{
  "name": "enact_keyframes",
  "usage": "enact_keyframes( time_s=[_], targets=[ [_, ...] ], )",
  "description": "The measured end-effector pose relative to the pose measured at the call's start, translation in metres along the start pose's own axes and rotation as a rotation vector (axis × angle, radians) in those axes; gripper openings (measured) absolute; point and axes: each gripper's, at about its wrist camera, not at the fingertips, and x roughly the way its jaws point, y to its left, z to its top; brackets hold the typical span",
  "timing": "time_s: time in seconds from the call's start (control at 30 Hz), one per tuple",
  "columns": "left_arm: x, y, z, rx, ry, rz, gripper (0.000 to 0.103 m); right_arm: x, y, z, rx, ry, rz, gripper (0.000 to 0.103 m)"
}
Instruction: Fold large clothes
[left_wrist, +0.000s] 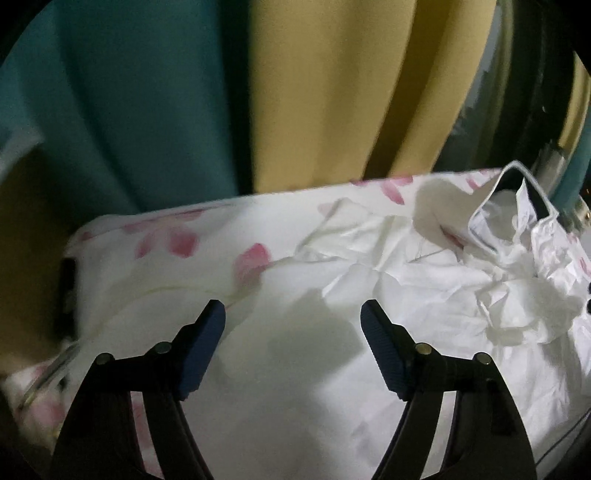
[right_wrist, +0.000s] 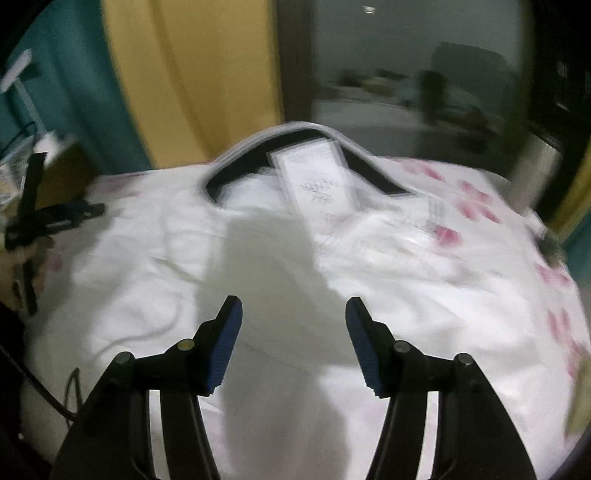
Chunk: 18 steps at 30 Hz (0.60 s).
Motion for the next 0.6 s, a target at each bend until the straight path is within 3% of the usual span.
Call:
enact_keyframes(
  time_s=[0.1, 0.2, 0.27, 0.33, 0.43, 0.6],
  targets=[
    [0.030, -0.006, 0.002, 0.010, 0.056, -0.018, 0.078, -0.005, -0.037, -0.013, 0.079, 0.027, -0.084, 0.059],
    [0.037, -0.015, 0.003, 0.053, 0.045, 0.003, 0.074, -0.009, -0.070, -0.024, 0.142, 0.053, -0.154, 0.059],
    [0.037, -0.019, 0.005, 0.069, 0.032, -0.011, 0.053, -0.013, -0.086, -0.030, 0.165, 0.058, -0.184, 0.059],
    [0.036, -0.019, 0.007, 0.080, 0.024, -0.005, 0.007, -0.017, -0.097, -0.034, 0.180, 0.062, -0.211, 0.059],
    [0.033, -0.016, 0.010, 0.049, 0.014, -0.031, 0.004, -0.023, -0.108, -0.034, 0.190, 0.059, -0.235, 0.059],
    [-0.003, -0.016, 0.018, 0.023, -0.077, -0.034, 0.004, -0.040, -0.119, -0.038, 0.199, 0.023, -0.248, 0.059]
  ],
)
